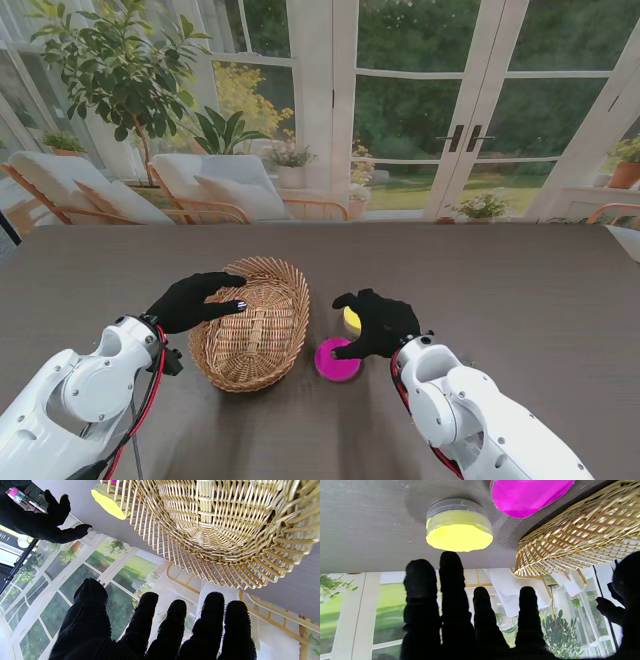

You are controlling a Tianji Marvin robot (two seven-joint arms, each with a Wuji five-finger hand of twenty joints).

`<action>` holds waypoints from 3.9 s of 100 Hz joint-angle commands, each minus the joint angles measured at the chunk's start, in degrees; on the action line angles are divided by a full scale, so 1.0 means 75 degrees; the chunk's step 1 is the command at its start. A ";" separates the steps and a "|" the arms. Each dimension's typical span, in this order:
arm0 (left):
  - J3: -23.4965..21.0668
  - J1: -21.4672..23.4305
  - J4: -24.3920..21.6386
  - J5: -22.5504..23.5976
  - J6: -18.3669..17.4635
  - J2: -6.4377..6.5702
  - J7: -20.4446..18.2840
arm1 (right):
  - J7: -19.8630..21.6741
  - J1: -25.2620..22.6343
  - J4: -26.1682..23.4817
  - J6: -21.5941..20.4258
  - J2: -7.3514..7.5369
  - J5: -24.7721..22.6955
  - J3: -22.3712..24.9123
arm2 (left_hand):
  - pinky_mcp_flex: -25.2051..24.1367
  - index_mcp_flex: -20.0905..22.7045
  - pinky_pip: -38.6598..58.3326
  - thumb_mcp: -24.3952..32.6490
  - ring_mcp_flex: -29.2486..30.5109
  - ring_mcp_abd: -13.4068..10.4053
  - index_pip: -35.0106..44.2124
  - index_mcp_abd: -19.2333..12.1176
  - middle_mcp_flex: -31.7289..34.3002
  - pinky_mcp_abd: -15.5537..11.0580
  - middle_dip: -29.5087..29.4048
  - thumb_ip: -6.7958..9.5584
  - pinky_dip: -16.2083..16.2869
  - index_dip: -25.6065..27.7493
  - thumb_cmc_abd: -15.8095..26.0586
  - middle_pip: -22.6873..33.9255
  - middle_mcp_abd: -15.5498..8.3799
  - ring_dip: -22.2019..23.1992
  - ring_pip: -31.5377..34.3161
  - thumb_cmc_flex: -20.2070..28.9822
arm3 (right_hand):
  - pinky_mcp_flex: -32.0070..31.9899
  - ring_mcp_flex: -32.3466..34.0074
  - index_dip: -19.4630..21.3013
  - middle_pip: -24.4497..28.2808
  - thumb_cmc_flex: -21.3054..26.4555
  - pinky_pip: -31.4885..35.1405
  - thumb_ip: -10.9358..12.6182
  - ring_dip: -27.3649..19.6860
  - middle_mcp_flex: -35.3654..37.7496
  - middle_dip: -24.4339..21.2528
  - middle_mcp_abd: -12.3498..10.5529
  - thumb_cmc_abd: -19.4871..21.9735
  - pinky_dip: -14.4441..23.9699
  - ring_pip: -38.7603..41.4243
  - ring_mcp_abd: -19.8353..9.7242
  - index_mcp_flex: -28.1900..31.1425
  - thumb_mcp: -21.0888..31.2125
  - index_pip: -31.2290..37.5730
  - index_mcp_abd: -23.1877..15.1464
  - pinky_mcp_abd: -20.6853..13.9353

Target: Stack culture dishes into a storage basket

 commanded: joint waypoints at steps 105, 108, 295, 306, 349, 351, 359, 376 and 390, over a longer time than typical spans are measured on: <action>-0.0180 0.0178 -0.0148 0.0011 0.0047 0.0009 -0.0189 | 0.0042 0.0792 0.1092 -0.0190 -0.0004 0.0060 -0.1375 | -0.0073 0.0133 -0.0074 -0.0187 -0.0058 0.0144 0.0022 0.0067 0.0073 0.0145 -0.0100 0.0233 0.0136 0.0051 0.0401 -0.0049 0.0047 -0.0052 -0.0123 0.0206 | 0.0286 0.1014 0.0886 0.1242 0.1006 0.2051 0.0630 0.0435 -0.0292 0.0743 0.0016 -0.0585 0.0800 0.2770 -0.0904 -0.0425 0.0458 0.0628 -0.0187 -0.0776; -0.0178 0.0175 -0.0146 0.0009 0.0044 0.0009 -0.0193 | 0.0049 0.0797 0.1099 -0.0197 -0.0002 0.0052 -0.1380 | -0.0073 0.0117 -0.0072 -0.0188 -0.0061 0.0139 0.0016 0.0060 0.0067 0.0142 -0.0101 0.0232 0.0136 0.0049 0.0409 -0.0052 0.0029 -0.0052 -0.0124 0.0200 | 0.0286 0.1015 0.0887 0.1244 0.0992 0.2051 0.0627 0.0431 -0.0285 0.0742 0.0015 -0.0579 0.0798 0.2771 -0.0906 -0.0425 0.0456 0.0637 -0.0184 -0.0774; -0.0064 0.0086 -0.0160 -0.0142 0.0214 0.0056 -0.0524 | 0.0371 0.1899 0.2232 -0.1046 0.0079 0.0199 -0.2280 | -0.0047 0.0217 0.0103 -0.0191 -0.0037 0.0165 0.0045 0.0099 0.0097 0.0139 -0.0092 0.0230 0.0132 0.0063 0.0486 -0.0049 0.0063 -0.0042 -0.0102 0.0223 | 0.0089 0.0761 0.0691 0.1204 0.1242 0.1989 0.0361 -0.0030 -0.0929 0.0450 -0.0198 -0.0325 0.0700 0.2429 -0.0914 -0.0920 -0.0263 0.0865 -0.0084 -0.0884; -0.0052 0.0072 -0.0150 -0.0151 0.0213 0.0061 -0.0549 | 0.0383 0.1936 0.2302 -0.1051 0.0082 0.0220 -0.2332 | -0.0050 0.0222 0.0113 -0.0191 -0.0040 0.0176 0.0046 0.0090 0.0102 0.0150 -0.0091 0.0230 0.0128 0.0064 0.0491 -0.0047 0.0066 -0.0042 -0.0103 0.0234 | 0.0080 0.0722 0.0674 0.1205 0.1185 0.1988 0.0356 -0.0029 -0.0977 0.0447 -0.0167 -0.0315 0.0701 0.2431 -0.0932 -0.0980 -0.0234 0.0841 -0.0079 -0.0880; -0.0047 0.0063 -0.0146 -0.0167 0.0217 0.0067 -0.0584 | 0.0608 0.2033 0.2391 -0.0994 0.0106 0.0347 -0.2499 | -0.0049 0.0258 0.0142 -0.0193 -0.0031 0.0167 0.0058 0.0114 0.0110 0.0145 -0.0089 0.0229 0.0112 0.0070 0.0505 -0.0045 0.0073 -0.0039 -0.0096 0.0250 | 0.0066 0.0656 0.0676 0.1303 0.1832 0.1972 0.0319 -0.0029 -0.1228 0.0507 -0.0113 -0.0539 0.0700 0.2482 -0.0948 -0.1073 -0.0357 0.0298 -0.0044 -0.0893; -0.0048 0.0063 -0.0146 -0.0169 0.0217 0.0066 -0.0584 | 0.0604 0.2031 0.2396 -0.0994 0.0104 0.0352 -0.2500 | -0.0051 0.0254 0.0142 -0.0195 -0.0039 0.0173 0.0056 0.0108 0.0107 0.0143 -0.0089 0.0228 0.0111 0.0069 0.0511 -0.0046 0.0066 -0.0040 -0.0100 0.0245 | 0.0078 0.0664 0.0693 0.1310 0.1852 0.1974 0.0321 -0.0029 -0.1226 0.0513 -0.0116 -0.0552 0.0700 0.2488 -0.0968 -0.1072 -0.0367 0.0298 -0.0048 -0.0895; -0.0047 0.0061 -0.0144 -0.0174 0.0214 0.0067 -0.0586 | 0.0544 0.2026 0.2427 -0.0983 0.0092 0.0356 -0.2509 | -0.0050 0.0248 0.0145 -0.0196 -0.0030 0.0174 0.0053 0.0112 0.0111 0.0142 -0.0089 0.0228 0.0108 0.0068 0.0511 -0.0045 0.0071 -0.0039 -0.0097 0.0249 | 0.0103 0.0700 0.0753 0.1349 0.1875 0.1980 0.0321 -0.0026 -0.1194 0.0537 -0.0117 -0.0552 0.0699 0.2511 -0.0990 -0.1060 -0.0395 0.0320 -0.0063 -0.0903; -0.0035 0.0040 -0.0131 -0.0190 0.0213 0.0073 -0.0620 | 0.0412 0.2032 0.2486 -0.0971 0.0062 0.0393 -0.2529 | -0.0053 0.0273 0.0146 -0.0196 -0.0028 0.0180 0.0062 0.0120 0.0102 0.0141 -0.0090 0.0228 0.0102 0.0072 0.0518 -0.0048 0.0070 -0.0038 -0.0096 0.0253 | 0.0133 0.0777 0.0948 0.1477 0.1946 0.2011 0.0328 -0.0024 -0.1110 0.0626 -0.0087 -0.0568 0.0695 0.2583 -0.1009 -0.1039 -0.0439 0.0515 -0.0051 -0.0919; -0.0019 0.0011 -0.0114 -0.0217 0.0209 0.0082 -0.0674 | 0.0414 0.2039 0.2509 -0.0957 0.0052 0.0440 -0.2544 | -0.0056 0.0274 0.0150 -0.0197 -0.0043 0.0174 0.0062 0.0113 0.0093 0.0144 -0.0092 0.0228 0.0099 0.0072 0.0523 -0.0052 0.0069 -0.0041 -0.0103 0.0251 | 0.0165 0.0902 0.1006 0.1654 0.1992 0.2024 0.0323 -0.0015 -0.0810 0.0713 -0.0040 -0.0586 0.0690 0.2652 -0.1051 -0.0877 -0.0458 0.0652 -0.0067 -0.0888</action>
